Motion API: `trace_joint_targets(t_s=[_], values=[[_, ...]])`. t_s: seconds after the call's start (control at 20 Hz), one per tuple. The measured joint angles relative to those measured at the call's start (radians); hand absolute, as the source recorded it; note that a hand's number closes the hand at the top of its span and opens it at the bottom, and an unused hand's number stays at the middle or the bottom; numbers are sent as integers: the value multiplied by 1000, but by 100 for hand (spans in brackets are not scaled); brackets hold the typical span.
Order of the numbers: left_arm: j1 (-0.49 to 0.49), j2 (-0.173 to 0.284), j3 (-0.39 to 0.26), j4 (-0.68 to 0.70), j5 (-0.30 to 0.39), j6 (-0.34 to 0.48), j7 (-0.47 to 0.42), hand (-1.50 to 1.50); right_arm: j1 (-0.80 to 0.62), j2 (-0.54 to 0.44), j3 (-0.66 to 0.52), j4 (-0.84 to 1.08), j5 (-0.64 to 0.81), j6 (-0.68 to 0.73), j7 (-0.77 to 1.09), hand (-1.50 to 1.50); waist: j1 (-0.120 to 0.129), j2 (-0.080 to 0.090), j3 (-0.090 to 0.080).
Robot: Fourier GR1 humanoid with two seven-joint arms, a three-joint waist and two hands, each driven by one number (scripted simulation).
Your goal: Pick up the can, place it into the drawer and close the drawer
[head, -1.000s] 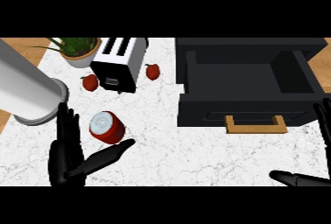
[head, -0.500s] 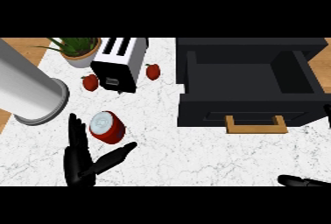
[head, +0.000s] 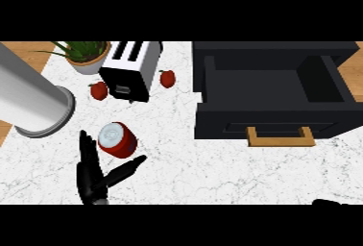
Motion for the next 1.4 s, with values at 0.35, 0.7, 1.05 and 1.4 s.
trace_joint_targets(t_s=[0.35,0.7,1.05,1.4], values=[[-60,4,52,146,82,-41,-94,-150,2,-5,-35,-9,-17,24,12,-150,0,0,0],[-162,6,145,394,177,-113,-253,-150,-14,-26,-69,-20,-40,47,44,-150,-1,0,0],[-262,32,197,534,197,-180,-297,-150,-33,-14,-59,-30,-20,46,62,-150,-2,0,0],[-347,48,210,641,185,-267,-326,-150,-36,-10,-70,-63,-18,43,89,-150,-2,0,0]])
